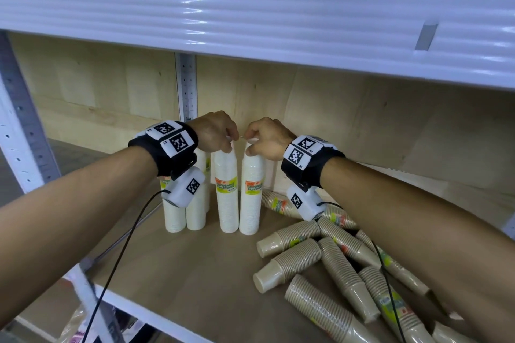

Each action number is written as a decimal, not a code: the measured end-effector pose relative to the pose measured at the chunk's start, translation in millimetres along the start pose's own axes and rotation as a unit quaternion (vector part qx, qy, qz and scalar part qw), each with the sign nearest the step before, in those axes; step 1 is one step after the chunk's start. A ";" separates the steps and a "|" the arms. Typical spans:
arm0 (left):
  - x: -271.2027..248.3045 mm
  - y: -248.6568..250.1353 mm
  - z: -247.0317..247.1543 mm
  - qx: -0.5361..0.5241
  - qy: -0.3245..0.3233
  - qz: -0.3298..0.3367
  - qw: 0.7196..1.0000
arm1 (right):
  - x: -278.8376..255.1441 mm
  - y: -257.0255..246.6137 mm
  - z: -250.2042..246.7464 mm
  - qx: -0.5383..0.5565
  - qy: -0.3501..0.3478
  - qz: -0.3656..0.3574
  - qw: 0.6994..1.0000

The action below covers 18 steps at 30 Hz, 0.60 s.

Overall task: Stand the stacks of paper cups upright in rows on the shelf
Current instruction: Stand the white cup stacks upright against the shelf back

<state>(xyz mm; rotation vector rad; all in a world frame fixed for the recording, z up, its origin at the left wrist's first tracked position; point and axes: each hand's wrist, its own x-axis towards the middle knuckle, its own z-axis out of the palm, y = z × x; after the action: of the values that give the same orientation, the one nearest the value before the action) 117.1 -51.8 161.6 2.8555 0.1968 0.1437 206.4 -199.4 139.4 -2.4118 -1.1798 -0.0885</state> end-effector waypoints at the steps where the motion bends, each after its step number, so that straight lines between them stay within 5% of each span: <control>1: -3.1 -1.7 -3.8 -0.005 -0.006 -0.002 1.000 | -0.2 -3.4 -1.1 -0.006 -0.002 -0.006 1.000; 18: -63.3 -55.0 -44.4 -0.030 -0.025 -0.095 0.995 | 9.0 -91.3 24.6 0.035 -0.020 -0.060 0.997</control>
<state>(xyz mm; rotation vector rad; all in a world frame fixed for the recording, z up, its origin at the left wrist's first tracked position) 42.9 3.0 183.9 2.7589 0.4447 0.0393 139.1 -133.8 153.2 -2.2919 -1.3230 -0.0346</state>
